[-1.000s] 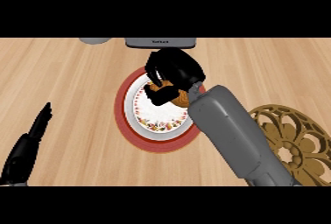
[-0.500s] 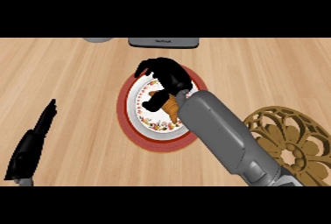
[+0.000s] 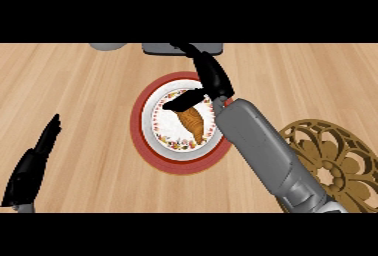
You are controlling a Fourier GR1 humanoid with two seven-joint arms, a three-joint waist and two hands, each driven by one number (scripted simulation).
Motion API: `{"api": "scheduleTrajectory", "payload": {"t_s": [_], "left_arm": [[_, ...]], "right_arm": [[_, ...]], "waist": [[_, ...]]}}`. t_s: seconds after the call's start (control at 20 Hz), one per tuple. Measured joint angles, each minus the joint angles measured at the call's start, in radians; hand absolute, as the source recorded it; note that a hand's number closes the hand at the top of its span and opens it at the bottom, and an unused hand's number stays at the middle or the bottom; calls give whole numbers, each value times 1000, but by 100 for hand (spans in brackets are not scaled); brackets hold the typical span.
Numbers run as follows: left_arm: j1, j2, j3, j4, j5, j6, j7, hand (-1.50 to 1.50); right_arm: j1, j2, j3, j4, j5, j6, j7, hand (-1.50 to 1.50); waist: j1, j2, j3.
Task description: Pick the croissant from the placemat and place it in the plate
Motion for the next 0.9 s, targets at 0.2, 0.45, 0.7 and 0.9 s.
{"api": "scheduleTrajectory", "payload": {"t_s": [0.2,0.45,0.7,0.9], "left_arm": [[-7,-3,5,14,-4,2,-6,0],[7,0,16,-9,1,-4,6,0],[1,-14,7,-11,-12,0,9,0],[9,-10,15,-14,-11,-11,-4,0]], "right_arm": [[-14,-48,-121,22,-74,20,-29,-150],[34,-133,-262,28,-199,126,-144,-150],[57,-229,-354,119,-257,265,-318,-150],[59,-312,-395,205,-260,366,-431,-150]], "waist": [[-5,1,0],[-7,0,0],[-2,3,1],[0,3,1]]}}
